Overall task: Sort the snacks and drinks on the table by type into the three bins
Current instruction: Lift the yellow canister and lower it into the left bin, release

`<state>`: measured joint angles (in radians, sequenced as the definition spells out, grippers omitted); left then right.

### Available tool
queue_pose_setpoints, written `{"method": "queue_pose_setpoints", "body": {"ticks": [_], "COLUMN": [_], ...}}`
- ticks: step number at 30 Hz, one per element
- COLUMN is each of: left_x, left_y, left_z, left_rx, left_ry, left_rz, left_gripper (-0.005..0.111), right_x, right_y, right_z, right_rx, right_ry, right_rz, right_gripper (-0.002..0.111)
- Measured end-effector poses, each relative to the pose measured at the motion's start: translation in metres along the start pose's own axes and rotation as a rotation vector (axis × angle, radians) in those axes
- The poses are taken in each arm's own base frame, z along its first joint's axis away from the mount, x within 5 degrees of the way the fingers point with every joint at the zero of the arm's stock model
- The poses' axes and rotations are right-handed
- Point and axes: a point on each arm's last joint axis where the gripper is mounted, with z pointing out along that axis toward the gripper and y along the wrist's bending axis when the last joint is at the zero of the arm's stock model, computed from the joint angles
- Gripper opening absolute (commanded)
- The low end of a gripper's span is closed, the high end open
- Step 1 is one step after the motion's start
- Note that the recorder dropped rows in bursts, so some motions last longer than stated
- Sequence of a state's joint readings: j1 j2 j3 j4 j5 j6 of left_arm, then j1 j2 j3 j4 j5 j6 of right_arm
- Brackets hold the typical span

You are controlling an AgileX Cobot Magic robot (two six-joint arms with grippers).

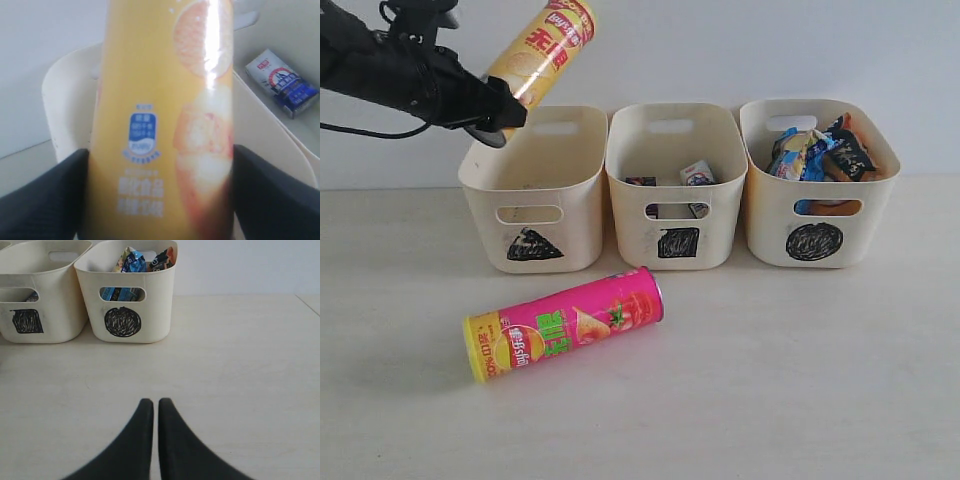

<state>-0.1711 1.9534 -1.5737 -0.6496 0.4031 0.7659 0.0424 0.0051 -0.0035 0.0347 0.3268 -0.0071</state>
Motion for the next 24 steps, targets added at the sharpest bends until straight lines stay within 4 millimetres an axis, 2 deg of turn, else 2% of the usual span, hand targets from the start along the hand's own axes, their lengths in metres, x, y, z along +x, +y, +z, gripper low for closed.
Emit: {"method": "queue_pose_setpoints", "body": {"ticks": [11, 13, 18, 24], "left_x": [0.026, 0.03, 0.032, 0.032], "left_y": [0.009, 0.009, 0.01, 0.01], "left_z": [0.041, 0.045, 0.048, 0.048], "left_rx": [-0.022, -0.022, -0.025, -0.024], "left_ry": [0.051, 0.061, 0.063, 0.062], "left_rz": [-0.088, -0.095, -0.096, -0.1], "left_gripper": [0.006, 0.013, 0.045, 0.071], "right_x": [0.0, 0.0, 0.0, 0.0], "right_y": [0.0, 0.0, 0.0, 0.0], "right_z": [0.0, 0.0, 0.0, 0.0], "right_rx": [0.0, 0.0, 0.0, 0.0], "right_ry": [0.0, 0.0, 0.0, 0.0], "right_rz": [0.0, 0.0, 0.0, 0.0], "right_gripper": [0.001, 0.001, 0.001, 0.001]}}
